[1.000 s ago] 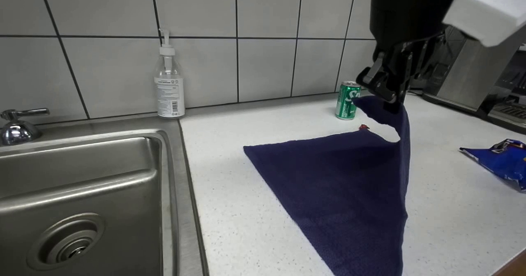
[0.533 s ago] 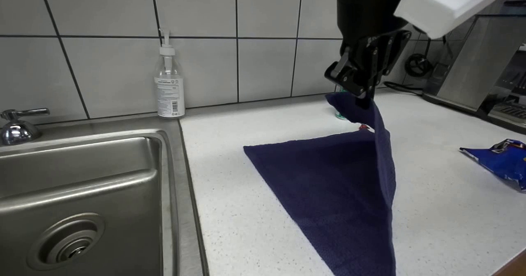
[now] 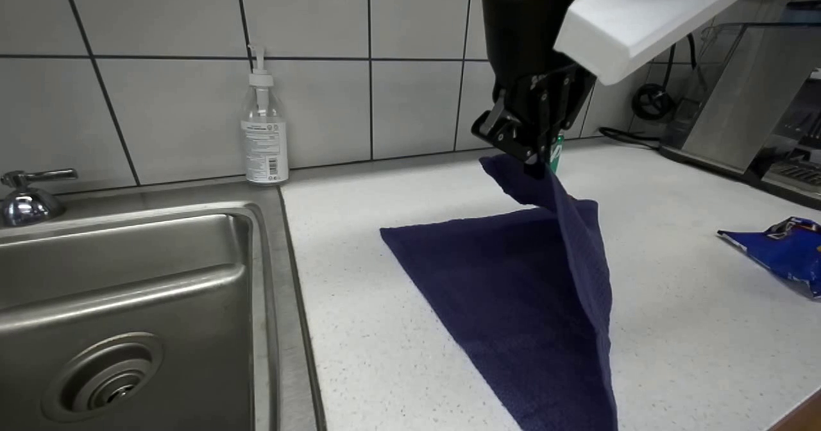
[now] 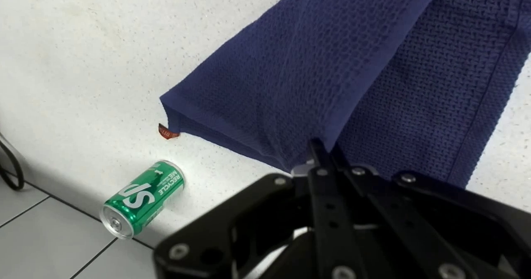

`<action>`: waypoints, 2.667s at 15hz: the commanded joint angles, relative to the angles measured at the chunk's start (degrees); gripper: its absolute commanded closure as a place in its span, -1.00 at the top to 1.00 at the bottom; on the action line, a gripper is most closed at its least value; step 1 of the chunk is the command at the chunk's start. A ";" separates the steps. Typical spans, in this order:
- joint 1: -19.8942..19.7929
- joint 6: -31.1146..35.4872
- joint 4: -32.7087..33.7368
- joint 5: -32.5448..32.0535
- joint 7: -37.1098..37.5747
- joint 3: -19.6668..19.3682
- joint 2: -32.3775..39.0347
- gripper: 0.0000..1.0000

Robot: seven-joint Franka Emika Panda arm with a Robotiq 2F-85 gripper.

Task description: Fold the towel into a triangle twice.

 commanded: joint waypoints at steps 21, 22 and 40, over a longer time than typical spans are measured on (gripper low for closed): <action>5.31 -5.47 10.86 -3.49 6.22 -3.26 8.99 -0.99; 5.46 -5.73 11.20 -3.74 6.48 -3.32 9.34 -0.99; 8.30 -10.12 15.95 -5.74 8.64 -3.84 14.13 0.26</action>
